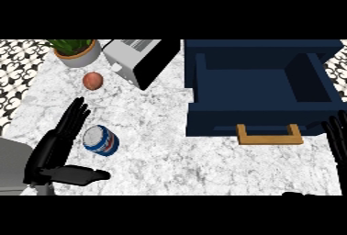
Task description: Pick up the can, place it into the drawer and close the drawer
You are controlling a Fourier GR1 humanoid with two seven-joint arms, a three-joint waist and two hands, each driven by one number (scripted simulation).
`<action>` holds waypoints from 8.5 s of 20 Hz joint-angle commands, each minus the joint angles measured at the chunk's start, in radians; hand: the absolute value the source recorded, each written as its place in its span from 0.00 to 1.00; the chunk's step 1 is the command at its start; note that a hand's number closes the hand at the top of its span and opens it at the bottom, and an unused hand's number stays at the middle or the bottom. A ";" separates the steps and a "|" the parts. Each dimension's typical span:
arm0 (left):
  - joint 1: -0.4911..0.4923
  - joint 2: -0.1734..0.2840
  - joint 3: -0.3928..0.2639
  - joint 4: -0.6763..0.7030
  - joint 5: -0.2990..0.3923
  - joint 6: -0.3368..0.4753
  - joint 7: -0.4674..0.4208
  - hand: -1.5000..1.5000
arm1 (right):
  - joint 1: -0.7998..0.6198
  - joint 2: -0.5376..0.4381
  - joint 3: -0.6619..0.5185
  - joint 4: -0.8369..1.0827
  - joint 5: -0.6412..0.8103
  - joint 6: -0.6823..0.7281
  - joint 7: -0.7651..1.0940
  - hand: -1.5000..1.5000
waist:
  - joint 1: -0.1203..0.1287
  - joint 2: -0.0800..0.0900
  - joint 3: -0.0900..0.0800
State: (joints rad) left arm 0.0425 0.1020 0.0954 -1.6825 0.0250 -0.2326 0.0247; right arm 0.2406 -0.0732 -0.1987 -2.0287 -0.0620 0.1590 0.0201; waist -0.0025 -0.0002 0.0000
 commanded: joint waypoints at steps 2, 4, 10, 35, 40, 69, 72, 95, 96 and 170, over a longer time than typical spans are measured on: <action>0.029 0.033 0.044 0.117 0.001 -0.043 -0.124 0.00 | -0.023 -0.034 -0.045 0.050 -0.017 0.038 -0.019 0.00 | 0.001 0.000 0.000; -0.028 0.055 0.074 0.178 0.001 -0.045 -0.141 0.00 | -0.013 0.015 0.012 -0.023 0.025 -0.002 0.036 0.00 | 0.000 0.000 0.000; -0.028 0.046 0.071 0.322 -0.059 -0.030 -0.276 0.00 | -0.034 -0.005 -0.038 -0.031 -0.016 0.014 0.084 0.00 | 0.000 0.000 0.000; -0.120 0.067 0.096 0.641 -0.089 -0.014 -0.464 0.00 | 0.025 0.056 -0.016 -0.109 0.011 0.045 0.065 0.00 | 0.000 0.000 0.000; -0.203 0.110 0.119 0.779 -0.087 -0.032 -0.483 0.00 | 0.065 0.046 -0.046 -0.114 -0.019 0.071 0.045 0.00 | -0.003 0.000 0.000; -0.392 0.023 0.058 0.972 -0.076 -0.004 -0.565 1.00 | 0.074 0.066 -0.051 -0.177 -0.048 0.082 0.086 0.00 | -0.004 0.000 0.000; -0.378 0.007 0.059 0.887 -0.034 -0.034 -0.499 1.00 | 0.077 0.046 -0.102 -0.160 -0.080 0.093 0.051 0.00 | -0.001 -0.002 0.000; -0.329 -0.092 0.005 0.340 -0.010 0.284 -0.132 1.00 | 0.046 0.069 -0.066 -0.092 -0.037 0.063 0.027 0.00 | 0.004 -0.002 0.001; -0.288 -0.085 -0.014 0.260 -0.003 0.255 -0.124 1.00 | 0.076 0.041 -0.102 -0.188 -0.074 0.065 0.095 0.00 | 0.003 -0.004 0.001; -1.475 -0.102 -0.690 1.320 0.437 0.901 -0.073 1.00 | -0.084 0.048 -0.033 -0.133 -0.009 0.039 0.123 0.00 | -0.120 0.027 0.003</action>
State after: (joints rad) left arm -1.4452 0.0001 -0.5509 -0.3811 0.4639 0.6477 -0.0271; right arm 0.1402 -0.0332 -0.2417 -2.1422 -0.0745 0.1979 0.1385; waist -0.1162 0.0284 0.0029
